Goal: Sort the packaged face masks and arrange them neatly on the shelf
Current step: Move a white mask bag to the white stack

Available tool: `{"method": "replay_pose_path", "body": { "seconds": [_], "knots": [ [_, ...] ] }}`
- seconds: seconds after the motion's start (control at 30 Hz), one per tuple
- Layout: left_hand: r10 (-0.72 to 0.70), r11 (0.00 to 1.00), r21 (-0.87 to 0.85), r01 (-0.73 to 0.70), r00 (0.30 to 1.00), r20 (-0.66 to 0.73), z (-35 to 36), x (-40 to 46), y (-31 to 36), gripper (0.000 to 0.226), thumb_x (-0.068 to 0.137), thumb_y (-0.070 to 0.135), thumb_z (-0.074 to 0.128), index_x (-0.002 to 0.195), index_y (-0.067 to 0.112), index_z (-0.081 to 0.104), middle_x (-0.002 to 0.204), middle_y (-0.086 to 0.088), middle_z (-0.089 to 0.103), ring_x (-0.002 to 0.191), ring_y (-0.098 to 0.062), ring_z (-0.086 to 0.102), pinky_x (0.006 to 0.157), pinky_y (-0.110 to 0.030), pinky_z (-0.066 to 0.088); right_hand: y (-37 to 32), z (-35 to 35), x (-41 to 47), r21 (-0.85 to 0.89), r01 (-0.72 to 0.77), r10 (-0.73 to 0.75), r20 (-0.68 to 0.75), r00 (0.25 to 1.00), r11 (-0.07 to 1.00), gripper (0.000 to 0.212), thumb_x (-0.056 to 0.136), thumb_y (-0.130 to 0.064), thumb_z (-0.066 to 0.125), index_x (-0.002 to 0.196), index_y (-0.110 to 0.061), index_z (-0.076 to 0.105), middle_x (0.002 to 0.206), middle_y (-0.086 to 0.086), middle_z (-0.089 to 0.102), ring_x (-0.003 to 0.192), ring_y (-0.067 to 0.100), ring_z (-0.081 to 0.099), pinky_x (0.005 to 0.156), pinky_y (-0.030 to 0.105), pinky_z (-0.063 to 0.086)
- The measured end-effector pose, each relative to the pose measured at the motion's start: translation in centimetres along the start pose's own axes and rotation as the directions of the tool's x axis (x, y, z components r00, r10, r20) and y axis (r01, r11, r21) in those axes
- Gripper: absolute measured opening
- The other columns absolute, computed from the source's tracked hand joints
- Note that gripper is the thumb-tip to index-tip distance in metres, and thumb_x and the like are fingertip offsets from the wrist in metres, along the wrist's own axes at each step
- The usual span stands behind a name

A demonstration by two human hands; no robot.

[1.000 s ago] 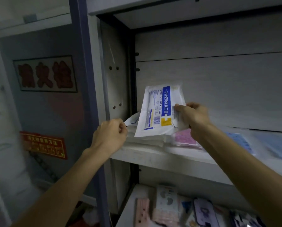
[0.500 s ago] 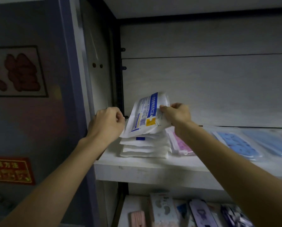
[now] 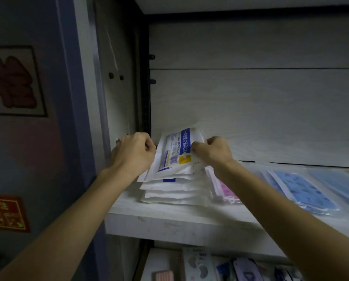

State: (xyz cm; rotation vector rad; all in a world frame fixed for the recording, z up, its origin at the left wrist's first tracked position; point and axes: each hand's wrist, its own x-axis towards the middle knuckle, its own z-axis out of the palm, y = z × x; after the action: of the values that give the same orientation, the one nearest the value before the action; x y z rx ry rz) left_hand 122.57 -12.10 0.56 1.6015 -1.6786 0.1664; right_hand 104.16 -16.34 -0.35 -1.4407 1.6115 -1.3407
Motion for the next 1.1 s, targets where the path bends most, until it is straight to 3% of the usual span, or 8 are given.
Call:
{"method": "replay_pose_path", "body": {
  "seconds": [0.07, 0.37, 0.7, 0.87, 0.97, 1.03, 1.1],
  "knots": [
    [-0.003, 1.000, 0.009, 0.003, 1.000, 0.004, 0.1, 0.0, 0.0, 0.014, 0.090, 0.019, 0.056, 0.089, 0.018, 0.070, 0.083, 0.000, 0.068, 0.083, -0.021, 0.064, 0.073, -0.037, 0.054, 0.2, 0.0, 0.1, -0.045, -0.011, 0.010, -0.008, 1.000, 0.999, 0.040, 0.060, -0.052, 0.064, 0.079, -0.017, 0.066, 0.085, 0.007, 0.071, 0.084, 0.031, 0.067, 0.082, 0.049, 0.056],
    [0.001, 1.000, -0.001, -0.001, 1.000, 0.013, -0.3, -0.2, -0.3, 0.014, 0.088, 0.018, 0.057, 0.087, 0.019, 0.070, 0.084, -0.002, 0.069, 0.085, -0.024, 0.063, 0.077, -0.041, 0.055, 0.8, -0.1, 0.0, -0.132, -0.048, 0.047, -0.012, 0.999, 0.990, 0.045, 0.068, -0.059, 0.062, 0.084, -0.017, 0.066, 0.091, 0.006, 0.068, 0.093, 0.029, 0.062, 0.086, 0.046, 0.053],
    [0.029, 1.000, 0.000, -0.029, 0.999, 0.016, -0.8, -0.4, -0.2, 0.013, 0.089, 0.017, 0.057, 0.089, 0.017, 0.071, 0.083, -0.001, 0.068, 0.083, -0.022, 0.063, 0.076, -0.040, 0.055, 0.1, -1.7, -0.9, -0.128, -0.040, 0.035, -0.044, 0.998, 0.991, 0.032, 0.084, -0.044, 0.065, 0.079, -0.014, 0.057, 0.098, 0.013, 0.066, 0.096, 0.030, 0.061, 0.094, 0.047, 0.050],
    [0.033, 0.999, 0.012, -0.033, 0.999, 0.022, -1.2, -0.6, 0.4, 0.014, 0.088, 0.020, 0.056, 0.089, 0.020, 0.070, 0.086, 0.000, 0.069, 0.086, -0.024, 0.064, 0.078, -0.040, 0.055, -0.3, -2.6, -1.9, -0.259, 0.040, -0.065, -0.091, 0.994, 0.965, 0.039, 0.085, -0.045, 0.061, 0.088, -0.007, 0.069, 0.093, 0.012, 0.071, 0.086, 0.029, 0.064, 0.086, 0.047, 0.054],
    [0.068, 0.998, 0.008, -0.069, 0.997, 0.031, -1.6, -0.9, 1.2, 0.014, 0.089, 0.021, 0.056, 0.092, 0.020, 0.070, 0.089, 0.000, 0.069, 0.087, -0.023, 0.064, 0.077, -0.037, 0.054, -0.5, -3.7, -3.3, -0.298, 0.093, -0.138, -0.133, 0.981, 0.950, 0.042, 0.084, -0.038, 0.062, 0.101, -0.001, 0.069, 0.102, 0.015, 0.071, 0.094, 0.032, 0.065, 0.085, 0.046, 0.055],
    [0.099, 0.995, -0.020, -0.098, 0.995, 0.034, -1.8, -1.4, 1.8, 0.012, 0.090, 0.023, 0.056, 0.092, 0.020, 0.068, 0.090, 0.001, 0.068, 0.087, -0.021, 0.063, 0.075, -0.035, 0.053, -0.7, -4.5, -4.5, -0.330, 0.124, -0.184, -0.159, 0.970, 0.936, 0.044, 0.084, -0.036, 0.062, 0.115, -0.005, 0.065, 0.111, 0.013, 0.069, 0.102, 0.031, 0.063, 0.091, 0.044, 0.052],
    [0.129, 0.991, -0.049, -0.127, 0.991, 0.036, -2.1, -2.0, 2.5, 0.011, 0.090, 0.024, 0.057, 0.091, 0.021, 0.068, 0.089, 0.003, 0.068, 0.086, -0.020, 0.063, 0.072, -0.033, 0.052, -0.7, -5.2, -5.8, -0.373, 0.157, -0.233, -0.168, 0.958, 0.914, 0.046, 0.085, -0.037, 0.061, 0.123, -0.011, 0.061, 0.107, 0.009, 0.069, 0.098, 0.027, 0.064, 0.091, 0.043, 0.053]
  ]
}}
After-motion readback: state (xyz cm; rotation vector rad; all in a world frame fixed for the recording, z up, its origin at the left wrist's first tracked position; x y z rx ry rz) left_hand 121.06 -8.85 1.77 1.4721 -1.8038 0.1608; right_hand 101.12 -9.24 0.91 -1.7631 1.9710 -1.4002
